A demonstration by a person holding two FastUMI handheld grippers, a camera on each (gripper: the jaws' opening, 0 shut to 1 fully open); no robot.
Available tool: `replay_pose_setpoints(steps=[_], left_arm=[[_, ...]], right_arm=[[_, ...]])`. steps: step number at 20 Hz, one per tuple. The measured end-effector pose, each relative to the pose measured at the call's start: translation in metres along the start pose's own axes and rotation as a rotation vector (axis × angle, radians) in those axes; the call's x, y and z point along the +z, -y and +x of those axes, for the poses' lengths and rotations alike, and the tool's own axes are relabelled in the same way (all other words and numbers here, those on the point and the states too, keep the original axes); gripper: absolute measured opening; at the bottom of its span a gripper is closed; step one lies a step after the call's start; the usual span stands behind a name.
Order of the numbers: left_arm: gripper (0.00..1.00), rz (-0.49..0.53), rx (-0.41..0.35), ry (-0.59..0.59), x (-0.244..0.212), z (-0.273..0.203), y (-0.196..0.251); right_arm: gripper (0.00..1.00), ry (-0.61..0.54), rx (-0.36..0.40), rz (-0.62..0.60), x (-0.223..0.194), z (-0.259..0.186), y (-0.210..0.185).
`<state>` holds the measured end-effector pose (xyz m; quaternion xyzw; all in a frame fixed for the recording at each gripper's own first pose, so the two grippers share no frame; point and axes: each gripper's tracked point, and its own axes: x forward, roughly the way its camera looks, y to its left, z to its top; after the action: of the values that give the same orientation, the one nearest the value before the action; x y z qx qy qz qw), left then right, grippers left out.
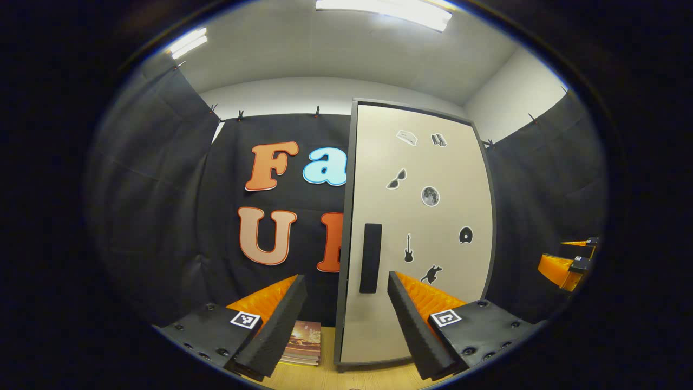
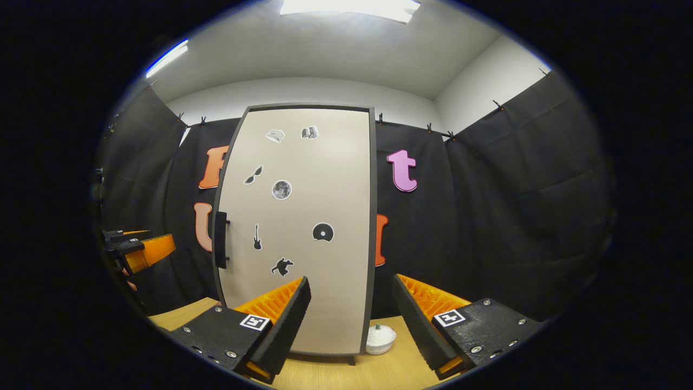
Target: Open the cabinet door with the right hand, grasp the bottle in the cabinet with the left hand and place it on the coaster, then close the cabinet door with the right hand.
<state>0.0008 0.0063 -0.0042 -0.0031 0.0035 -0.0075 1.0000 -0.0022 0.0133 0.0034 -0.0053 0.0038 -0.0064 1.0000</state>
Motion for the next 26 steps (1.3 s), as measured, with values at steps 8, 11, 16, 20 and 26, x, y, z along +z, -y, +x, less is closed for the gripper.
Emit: replay_pose_setpoints(steps=[8, 11, 16, 20, 26], left_arm=[[0.98, 0.018, -0.003, 0.015, 0.006, 0.000, -0.009], [0.98, 0.022, 0.007, 0.026, 0.010, -0.002, -0.015], [0.96, 0.024, 0.026, 0.025, 0.008, -0.005, -0.022], [0.98, 0.024, 0.036, 0.026, 0.008, -0.006, -0.027], [0.96, 0.031, 0.043, 0.027, 0.008, -0.007, -0.031]], right_arm=[[0.94, 0.006, -0.014, -0.014, 0.005, -0.004, -0.001], [0.94, 0.003, -0.017, -0.014, 0.006, -0.003, -0.001], [0.94, 0.000, -0.007, -0.014, 0.006, -0.004, -0.004], [0.94, -0.007, -0.002, -0.016, 0.005, -0.003, -0.007], [0.94, -0.011, 0.006, -0.024, 0.004, -0.003, -0.011]])
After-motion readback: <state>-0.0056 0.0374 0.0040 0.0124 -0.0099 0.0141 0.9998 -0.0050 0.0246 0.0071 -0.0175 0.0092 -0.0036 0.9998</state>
